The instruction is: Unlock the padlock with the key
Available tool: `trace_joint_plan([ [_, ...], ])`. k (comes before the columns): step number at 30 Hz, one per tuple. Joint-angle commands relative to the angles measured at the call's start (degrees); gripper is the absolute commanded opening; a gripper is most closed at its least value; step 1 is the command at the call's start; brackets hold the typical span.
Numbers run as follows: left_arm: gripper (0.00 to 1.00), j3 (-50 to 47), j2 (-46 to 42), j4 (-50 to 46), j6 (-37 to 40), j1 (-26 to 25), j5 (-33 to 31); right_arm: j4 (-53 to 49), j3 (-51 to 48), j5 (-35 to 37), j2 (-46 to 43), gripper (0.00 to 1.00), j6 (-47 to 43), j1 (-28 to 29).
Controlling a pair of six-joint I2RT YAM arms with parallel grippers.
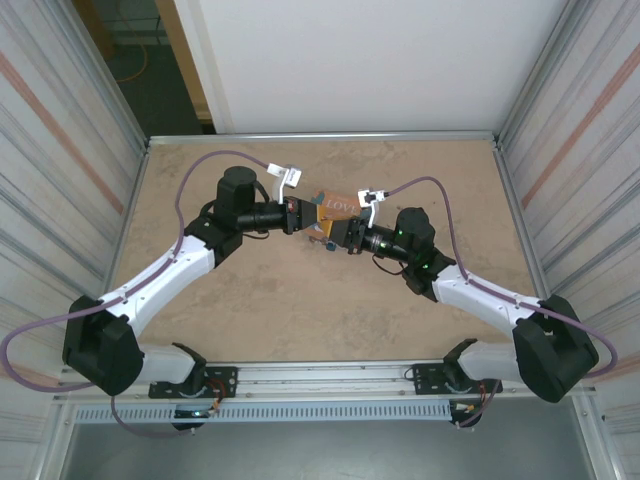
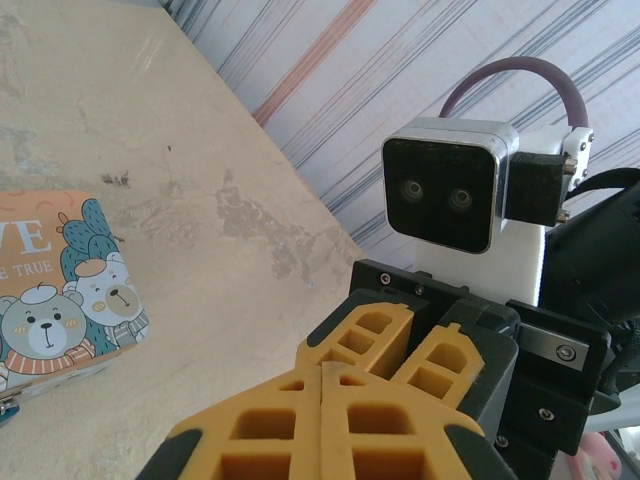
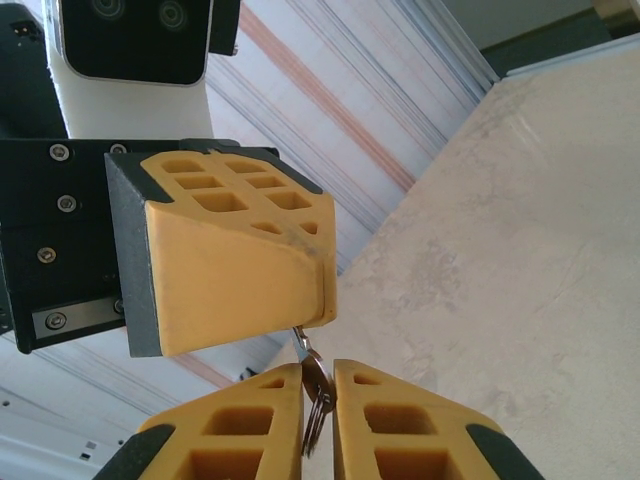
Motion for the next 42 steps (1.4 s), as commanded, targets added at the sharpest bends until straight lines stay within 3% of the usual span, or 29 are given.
trace_joint_plan([
  [1,0.0,1.0,-2.2,-0.2,1.4,0.4,0.2,-0.4,-0.3,1.3,-2.0,0.13,-0.2,-0.1],
  [13,0.0,0.7,-2.5,0.0,1.2,0.4,-0.3,-1.2,-0.6,1.0,-2.9,0.18,-0.5,-0.2],
  [42,0.0,0.2,-2.4,0.7,0.9,0.4,0.6,0.2,1.4,0.0,-0.1,0.15,0.1,0.7],
])
